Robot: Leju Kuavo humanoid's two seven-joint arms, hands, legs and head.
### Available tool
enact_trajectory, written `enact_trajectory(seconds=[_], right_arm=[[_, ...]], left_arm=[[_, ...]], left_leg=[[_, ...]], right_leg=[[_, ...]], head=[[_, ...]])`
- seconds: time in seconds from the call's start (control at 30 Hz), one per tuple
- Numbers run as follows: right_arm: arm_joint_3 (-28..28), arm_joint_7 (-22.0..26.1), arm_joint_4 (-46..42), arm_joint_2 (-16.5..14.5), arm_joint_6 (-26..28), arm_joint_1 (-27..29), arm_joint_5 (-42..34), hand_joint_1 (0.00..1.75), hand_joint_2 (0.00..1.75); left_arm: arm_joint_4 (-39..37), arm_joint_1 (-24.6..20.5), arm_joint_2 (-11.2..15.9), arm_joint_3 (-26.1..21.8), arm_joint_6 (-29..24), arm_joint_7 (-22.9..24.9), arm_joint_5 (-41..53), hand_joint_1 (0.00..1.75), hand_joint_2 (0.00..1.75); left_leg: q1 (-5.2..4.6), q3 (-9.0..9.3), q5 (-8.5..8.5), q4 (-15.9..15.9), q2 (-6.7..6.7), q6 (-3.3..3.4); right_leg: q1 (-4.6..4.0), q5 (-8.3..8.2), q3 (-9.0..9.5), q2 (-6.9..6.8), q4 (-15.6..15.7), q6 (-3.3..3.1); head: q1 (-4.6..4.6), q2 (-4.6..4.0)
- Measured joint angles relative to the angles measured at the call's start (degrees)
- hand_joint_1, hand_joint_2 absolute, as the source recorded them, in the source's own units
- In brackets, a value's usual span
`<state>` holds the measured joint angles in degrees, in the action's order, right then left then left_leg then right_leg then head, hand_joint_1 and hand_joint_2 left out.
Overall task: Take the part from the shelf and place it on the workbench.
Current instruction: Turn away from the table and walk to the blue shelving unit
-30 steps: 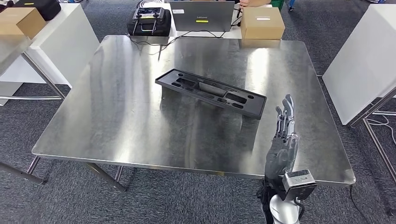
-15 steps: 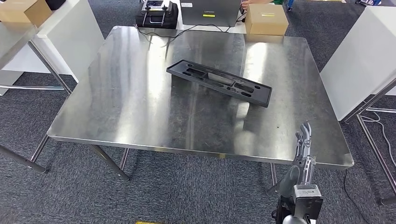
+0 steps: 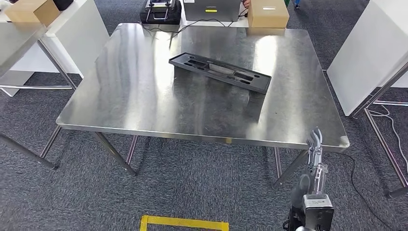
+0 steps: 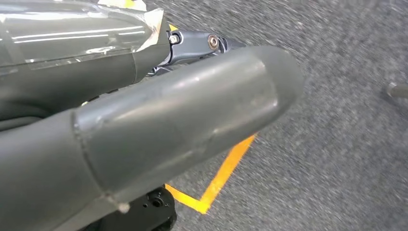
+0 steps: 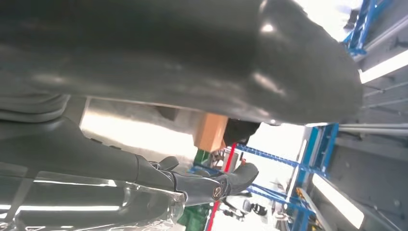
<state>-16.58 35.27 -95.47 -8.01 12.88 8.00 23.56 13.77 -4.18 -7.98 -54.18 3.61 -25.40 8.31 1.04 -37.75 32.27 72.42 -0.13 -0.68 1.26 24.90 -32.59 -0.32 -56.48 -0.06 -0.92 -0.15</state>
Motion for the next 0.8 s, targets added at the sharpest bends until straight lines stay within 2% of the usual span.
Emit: enact_trajectory(seconds=[0.03,0.1,0.13,0.17,0.23,0.27,0.3,0.33,0.4,0.43,0.47,0.5,0.53,0.57,0.6,0.63,0.67,0.7,0.73,0.77,0.8], right_arm=[[0.1,0.0,0.0,-0.1,-0.2,-0.1,0.2,0.0,0.0],[0.1,-0.1,0.0,-0.4,-0.5,-0.5,0.4,0.0,0.0],[0.2,-0.1,0.0,-0.5,-0.6,-0.6,0.5,0.0,0.0],[0.2,-0.1,0.0,-0.6,-0.7,-0.8,0.5,0.0,0.0],[0.2,-0.1,0.0,-0.7,-1.0,-1.0,0.6,0.0,0.0],[0.3,-0.3,0.0,-0.8,-1.3,-1.0,0.7,0.0,0.0],[0.3,-0.6,0.1,-0.8,-1.8,-1.1,0.8,0.0,0.0],[0.3,-1.0,0.4,-0.7,-2.4,-1.2,0.8,0.0,0.0],[0.4,-2.4,2.4,-0.7,-3.6,-1.9,0.5,0.0,0.0],[0.4,-3.2,4.4,-0.7,-3.8,-2.6,0.5,0.0,0.0],[0.6,-4.1,7.3,-0.7,-3.6,-3.5,0.6,0.0,0.0],[0.8,-5.0,11.4,-0.7,-2.7,-4.9,0.9,0.0,0.0],[1.3,-5.8,16.9,-0.9,-1.2,-6.8,1.3,0.0,0.0],[2.0,-6.8,23.1,-1.0,0.9,-9.1,1.7,0.0,0.0],[3.0,-8.3,30.0,-1.2,3.9,-11.5,2.1,0.0,0.0],[4.0,-10.1,36.7,-1.3,6.9,-13.8,2.5,0.0,0.0],[5.1,-12.1,43.0,-1.3,9.9,-15.5,3.0,0.0,0.0],[6.1,-13.8,48.6,-1.3,12.4,-16.7,3.5,0.0,0.0],[6.9,-14.7,53.3,-1.3,14.0,-17.4,3.8,0.0,0.0],[7.5,-15.2,57.3,-1.2,14.9,-18.0,4.1,0.0,0.0],[8.0,-15.5,60.4,-1.2,15.3,-18.4,4.2,0.0,0.0]], left_arm=[[0.0,-0.1,0.0,0.0,0.0,0.0,0.0,0.0,0.0],[0.0,-0.4,0.0,0.0,0.0,0.1,0.1,0.0,0.0],[0.0,-0.5,0.0,0.0,0.1,0.1,0.1,0.0,0.0],[0.0,-0.6,0.0,0.0,0.1,0.1,0.1,0.0,0.0],[0.0,-0.6,0.0,0.0,0.1,0.1,0.2,0.0,0.0],[0.0,-0.7,0.0,0.0,0.1,0.1,0.2,0.0,0.0],[-0.1,-0.7,0.0,0.0,0.1,0.1,0.3,0.0,0.0],[-0.1,-0.7,0.0,0.0,0.1,0.2,0.5,0.0,0.0],[-0.1,-0.8,0.1,0.0,0.3,0.2,0.8,0.0,0.0],[-0.1,-0.8,0.1,-0.1,0.5,0.2,1.0,0.0,0.0],[-0.1,-0.8,0.1,-0.1,0.7,0.3,1.2,0.0,0.0],[-0.1,-0.8,0.1,-0.1,0.8,0.3,1.5,0.0,0.0],[-0.1,-0.8,0.1,-0.1,1.0,0.3,1.9,0.0,0.0],[-0.2,-0.8,0.0,-0.1,1.0,0.3,2.2,0.0,0.0],[-0.2,-0.9,-0.1,-0.1,1.1,0.3,2.4,0.0,0.0],[-0.2,-1.0,-0.1,-0.1,1.1,0.2,2.7,0.0,0.0],[-0.2,-1.1,-0.2,-0.1,1.1,0.2,2.9,0.0,0.0],[-0.2,-1.0,-0.2,-0.1,1.1,0.1,3.0,0.0,0.0],[-0.2,-0.8,-0.2,-0.1,1.0,0.1,3.1,0.0,0.0],[-0.3,-0.6,-0.1,-0.1,1.0,0.1,3.1,0.0,0.0],[-0.3,-0.4,-0.1,-0.1,1.0,0.1,3.1,0.0,0.0]], left_leg=[[0.17,2.76,-1.46,-3.1,0.0,0.01],[0.28,9.11,-2.33,-11.6,-0.16,0.15],[0.17,11.13,-2.08,-14.6,-0.29,0.33],[-0.04,12.01,-1.73,-16.1,-0.41,0.62],[-0.42,11.3,-2.45,-16.5,-0.31,1.71],[-0.54,10.62,-3.09,-16.6,-0.14,2.37],[-0.59,9.78,-3.86,-16.7,0.06,3.08],[-0.63,8.85,-4.66,-16.8,0.28,3.6],[-0.98,6.93,-6.15,-16.7,0.54,4.14],[-1.16,6.0,-6.92,-16.6,0.67,4.21],[-1.33,5.06,-7.69,-16.5,0.77,4.26],[-1.47,4.09,-8.43,-16.3,0.85,4.24],[-1.62,3.14,-9.11,-16.2,0.9,4.18],[-1.72,2.33,-9.75,-16.0,0.96,4.08],[-1.87,1.7,-10.37,-15.8,0.96,3.94],[-1.97,1.27,-10.95,-15.7,0.95,3.75],[-1.95,0.99,-11.55,-15.7,0.91,3.51],[-1.89,0.81,-12.13,-15.9,0.82,3.19],[-1.76,0.59,-12.59,-16.0,0.72,2.83],[-1.58,0.26,-12.34,-15.8,0.55,2.41],[-1.45,-0.27,-10.86,-14.8,0.39,1.99]], right_leg=[[0.03,-0.61,-0.7,0.01,0.0,0.25],[-0.06,-1.6,-1.58,0.02,-0.1,0.95],[-0.15,-2.06,-1.74,-0.03,-0.1,1.39],[-0.19,-2.51,-1.83,-0.09,-0.1,1.85],[-0.15,-3.33,-2.09,-0.17,0.1,2.72],[-0.09,-2.92,-2.59,-0.13,-0.3,2.86],[-0.07,-1.42,-3.36,-0.07,-1.6,2.67],[-0.09,1.04,-4.35,-0.02,-3.9,2.23],[-0.13,6.51,-6.09,0.05,-10.8,1.38],[-0.18,7.79,-6.38,0.06,-14.0,1.45],[-0.24,7.77,-6.04,0.06,-16.1,1.81],[-0.37,6.55,-4.77,0.07,-16.3,2.32],[-0.54,4.99,-2.51,0.07,-14.4,2.65],[-0.78,4.16,0.39,0.09,-10.7,2.56],[-1.08,4.13,3.59,0.1,-6.2,2.2],[-1.26,4.78,5.82,0.09,-2.3,1.7],[-1.48,5.58,7.05,0.06,0.3,1.23],[-1.66,5.84,7.46,0.01,1.6,0.89],[-1.44,5.53,7.11,-0.07,1.8,0.55],[-1.26,4.96,6.83,-0.16,1.9,0.18],[-0.99,4.24,6.39,-0.22,2.0,-0.31]], head=[[-0.01,0.0],[-0.02,0.0],[0.06,0.0],[0.06,0.0],[0.23,0.0],[0.19,0.0],[0.33,0.0],[0.39,0.0],[0.6,0.0],[0.62,0.0],[0.63,0.0],[0.63,0.0],[0.63,0.0],[0.62,0.0],[0.6,0.0],[0.56,0.0],[0.57,0.0],[0.6,0.0],[0.66,0.0],[0.72,0.0],[0.63,0.0]])
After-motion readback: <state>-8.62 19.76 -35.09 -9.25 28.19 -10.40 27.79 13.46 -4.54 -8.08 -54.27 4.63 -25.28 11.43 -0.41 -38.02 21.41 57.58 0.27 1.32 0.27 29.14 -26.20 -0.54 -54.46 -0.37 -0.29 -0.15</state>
